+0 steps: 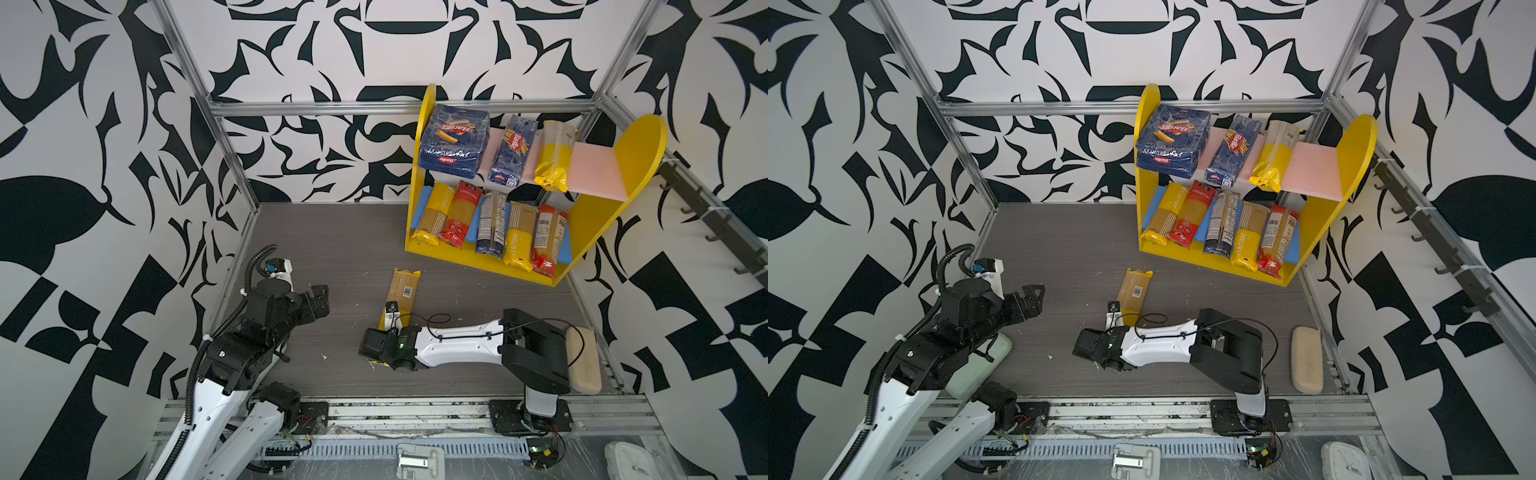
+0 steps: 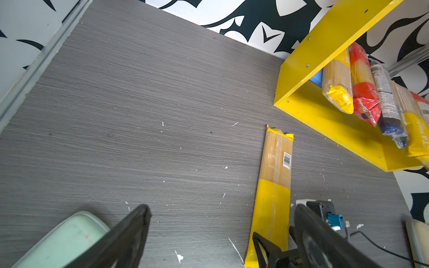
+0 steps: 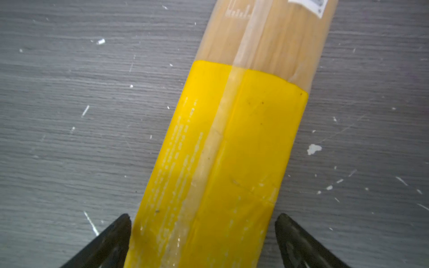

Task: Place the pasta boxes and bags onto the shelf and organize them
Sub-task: 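Lower the right gripper over the yellow end of the remaining spaghetti bag, then close the right gripper on the bag and tilt it upward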

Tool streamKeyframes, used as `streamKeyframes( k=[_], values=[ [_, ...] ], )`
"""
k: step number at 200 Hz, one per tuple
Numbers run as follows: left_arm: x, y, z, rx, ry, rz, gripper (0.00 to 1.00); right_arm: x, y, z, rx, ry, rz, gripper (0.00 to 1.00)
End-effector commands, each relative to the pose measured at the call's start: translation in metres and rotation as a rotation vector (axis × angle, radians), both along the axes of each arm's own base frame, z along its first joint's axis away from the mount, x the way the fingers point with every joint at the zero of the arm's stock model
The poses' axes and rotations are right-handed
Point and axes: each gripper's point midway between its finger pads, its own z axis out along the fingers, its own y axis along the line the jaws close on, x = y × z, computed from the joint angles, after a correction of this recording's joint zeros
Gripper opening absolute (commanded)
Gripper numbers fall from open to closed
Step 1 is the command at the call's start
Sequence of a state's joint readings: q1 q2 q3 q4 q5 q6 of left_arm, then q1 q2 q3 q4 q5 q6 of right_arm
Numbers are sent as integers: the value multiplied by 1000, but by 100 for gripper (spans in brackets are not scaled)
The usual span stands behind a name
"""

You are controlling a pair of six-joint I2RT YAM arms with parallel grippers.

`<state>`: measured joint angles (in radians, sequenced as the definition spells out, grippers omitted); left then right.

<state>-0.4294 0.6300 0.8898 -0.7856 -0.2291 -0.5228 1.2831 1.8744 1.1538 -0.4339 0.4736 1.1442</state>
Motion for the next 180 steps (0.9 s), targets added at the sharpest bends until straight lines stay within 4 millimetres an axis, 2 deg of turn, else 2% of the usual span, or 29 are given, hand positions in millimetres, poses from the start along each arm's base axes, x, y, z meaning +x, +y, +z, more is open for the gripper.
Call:
streamKeyframes(
  k=[1, 42, 124, 167, 180],
  values=[
    [-5, 6, -7, 25, 13, 12, 99, 5, 7, 3, 31, -33, -36, 99],
    [-7, 4, -12, 20, 19, -3, 99, 5, 5, -15, -41, -37, -53, 99],
    [-9, 2, -14, 6, 18, -17, 99, -10, -27, -65, -125, 39, -116, 96],
    [-10, -1, -13, -11, 12, -30, 99, -25, -47, -88, -103, 84, -150, 82],
    [-11, -2, -12, -19, 7, -33, 99, -28, -49, -89, -94, 87, -148, 71]
  ],
)
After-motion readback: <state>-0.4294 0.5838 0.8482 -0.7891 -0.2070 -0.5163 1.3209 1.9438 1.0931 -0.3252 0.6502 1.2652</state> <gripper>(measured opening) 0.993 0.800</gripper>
